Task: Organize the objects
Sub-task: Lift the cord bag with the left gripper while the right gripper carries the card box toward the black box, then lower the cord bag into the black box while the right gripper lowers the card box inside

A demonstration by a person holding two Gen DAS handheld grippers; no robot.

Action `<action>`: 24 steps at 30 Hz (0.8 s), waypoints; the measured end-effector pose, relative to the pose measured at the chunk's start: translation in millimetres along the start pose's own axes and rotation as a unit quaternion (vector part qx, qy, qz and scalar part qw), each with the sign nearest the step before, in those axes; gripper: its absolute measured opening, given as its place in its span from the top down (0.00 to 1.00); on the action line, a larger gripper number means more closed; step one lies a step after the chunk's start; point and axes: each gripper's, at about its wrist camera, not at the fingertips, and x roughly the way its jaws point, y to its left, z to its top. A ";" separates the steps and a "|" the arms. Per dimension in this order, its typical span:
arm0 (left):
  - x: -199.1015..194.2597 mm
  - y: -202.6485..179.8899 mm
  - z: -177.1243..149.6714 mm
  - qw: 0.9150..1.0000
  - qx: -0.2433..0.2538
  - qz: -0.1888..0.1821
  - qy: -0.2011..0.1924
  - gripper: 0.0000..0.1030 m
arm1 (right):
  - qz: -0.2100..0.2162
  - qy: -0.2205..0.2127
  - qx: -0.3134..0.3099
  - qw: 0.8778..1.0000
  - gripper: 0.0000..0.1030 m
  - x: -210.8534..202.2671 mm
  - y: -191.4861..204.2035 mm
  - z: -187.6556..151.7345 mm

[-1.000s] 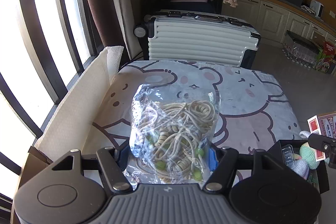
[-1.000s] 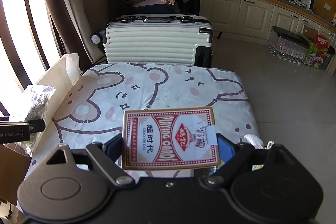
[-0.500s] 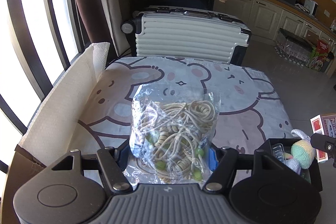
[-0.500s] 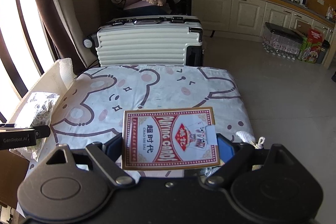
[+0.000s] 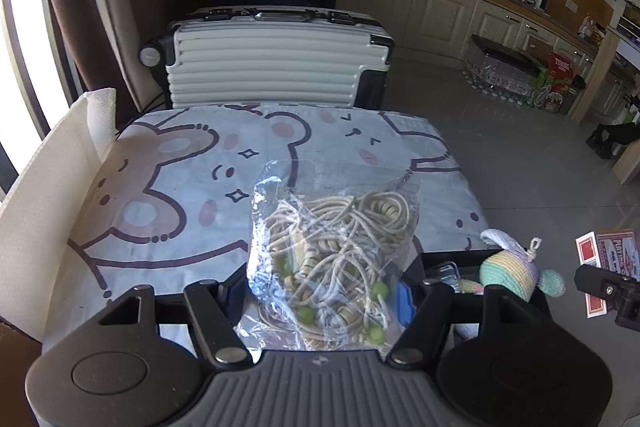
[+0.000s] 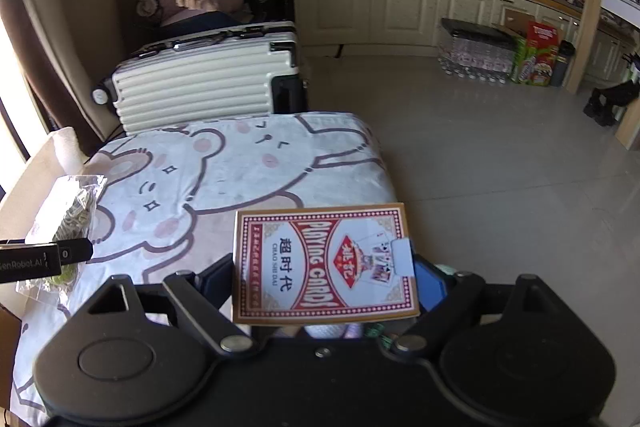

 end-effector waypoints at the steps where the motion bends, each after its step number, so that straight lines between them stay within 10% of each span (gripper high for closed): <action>1: 1.4 -5.2 0.0 1.000 0.001 -0.005 0.001 0.34 | -0.003 0.002 0.004 1.000 0.13 0.6 -5.2 -1.1; 24: 59.1 -85.9 -6.6 0.995 0.002 -0.075 0.066 0.34 | -0.008 0.042 0.052 0.998 0.13 31.2 -68.9 -19.4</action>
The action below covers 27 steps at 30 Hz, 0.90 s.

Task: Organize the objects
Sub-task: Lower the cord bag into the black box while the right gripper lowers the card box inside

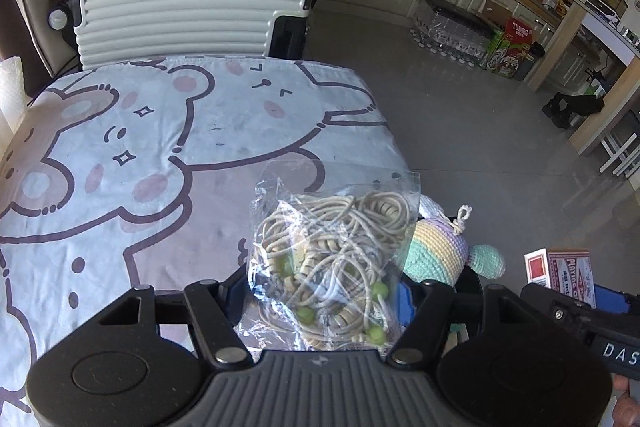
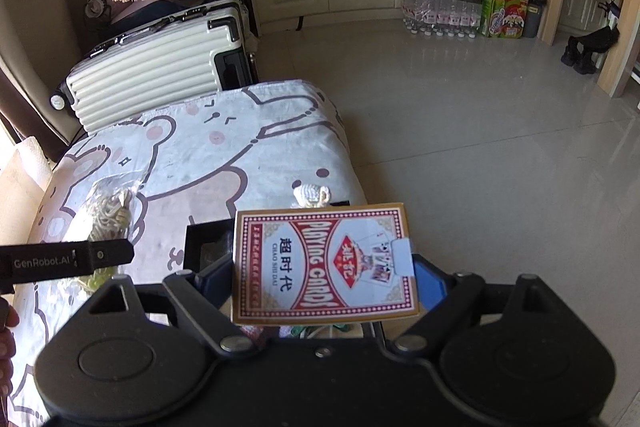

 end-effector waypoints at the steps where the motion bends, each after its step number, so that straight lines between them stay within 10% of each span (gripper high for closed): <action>1: 2.9 -2.2 -0.2 1.000 -0.001 -0.002 0.003 0.34 | 0.000 0.005 -0.001 1.000 0.13 3.1 -1.0 -1.9; 27: 67.8 -17.7 5.0 0.995 -0.055 -0.046 0.068 0.34 | 0.007 0.120 -0.001 0.993 0.12 101.7 7.9 -32.6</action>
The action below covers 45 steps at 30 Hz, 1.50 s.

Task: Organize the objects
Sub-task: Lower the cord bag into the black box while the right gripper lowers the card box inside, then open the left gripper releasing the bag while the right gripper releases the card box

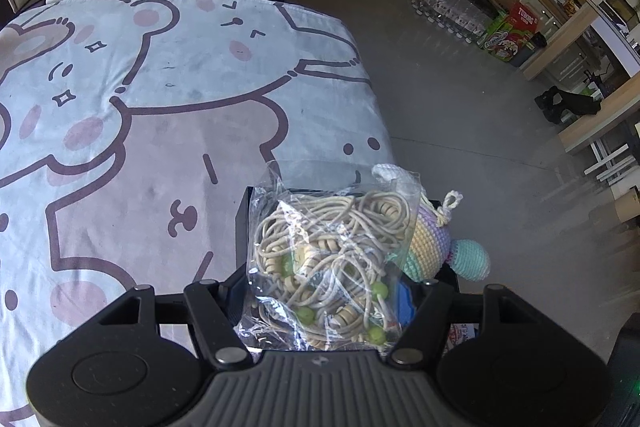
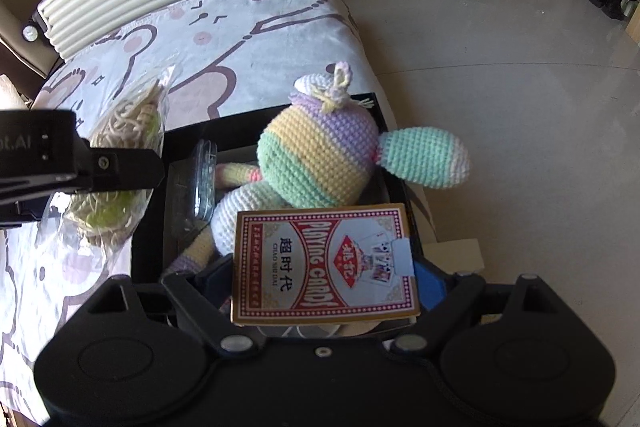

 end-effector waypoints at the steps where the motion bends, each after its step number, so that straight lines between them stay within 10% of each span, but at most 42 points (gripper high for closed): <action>1: 1.3 -0.4 -0.1 1.000 -0.001 -0.002 0.002 0.34 | -0.001 0.003 0.002 1.000 0.12 2.4 -0.4 -0.8; 25: 25.9 3.3 -18.3 0.992 -0.078 -0.050 0.085 0.22 | -0.030 0.022 -0.020 0.999 0.17 -16.8 -15.2 -7.5; 45: 1.0 6.9 -13.1 0.997 -0.033 -0.031 0.056 0.23 | -0.022 0.000 0.015 1.000 0.22 -29.8 -19.8 -2.5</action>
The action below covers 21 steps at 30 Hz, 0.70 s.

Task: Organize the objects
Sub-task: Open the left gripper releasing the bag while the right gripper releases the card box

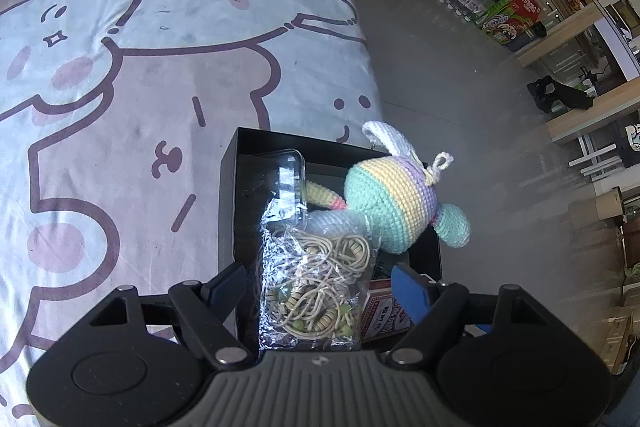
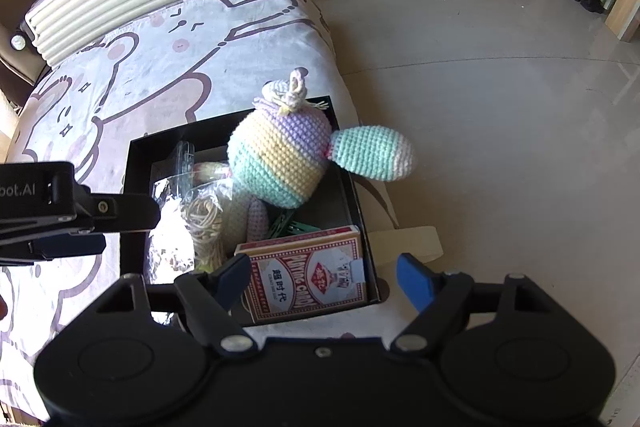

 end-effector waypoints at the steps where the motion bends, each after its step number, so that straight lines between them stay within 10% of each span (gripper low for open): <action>1: -2.0 0.3 0.1 1.000 0.002 0.003 -0.002 0.23 | 0.000 -0.002 0.001 1.000 0.22 -1.3 0.2 0.2; 21: -85.7 -1.8 -21.7 0.982 0.120 0.101 -0.109 0.23 | -0.004 -0.072 -0.001 0.997 0.22 -65.7 16.3 -8.8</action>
